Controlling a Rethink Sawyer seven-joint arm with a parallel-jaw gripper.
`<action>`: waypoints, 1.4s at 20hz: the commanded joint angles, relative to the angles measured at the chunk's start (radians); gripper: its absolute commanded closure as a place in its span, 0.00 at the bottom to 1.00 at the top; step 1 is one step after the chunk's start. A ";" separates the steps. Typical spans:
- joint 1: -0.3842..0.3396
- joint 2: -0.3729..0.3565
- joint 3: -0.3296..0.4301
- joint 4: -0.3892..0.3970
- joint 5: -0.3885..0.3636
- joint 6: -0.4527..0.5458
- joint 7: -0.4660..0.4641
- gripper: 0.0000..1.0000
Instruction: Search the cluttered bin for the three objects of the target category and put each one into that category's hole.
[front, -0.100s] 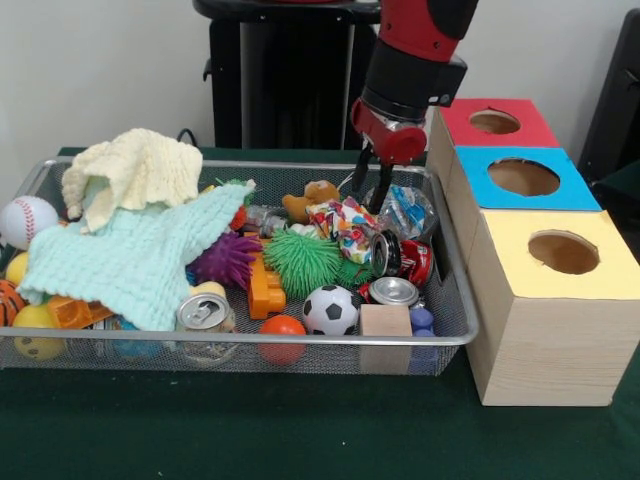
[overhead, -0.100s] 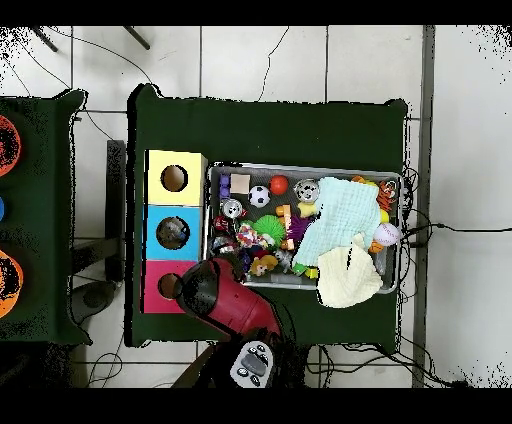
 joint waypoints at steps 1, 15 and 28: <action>-0.037 0.001 0.171 0.026 0.033 -0.052 0.222 0.00; -0.572 -0.028 0.724 0.189 -0.283 -0.158 0.181 0.00; -0.600 -0.026 0.724 0.170 -0.322 -0.116 0.119 0.00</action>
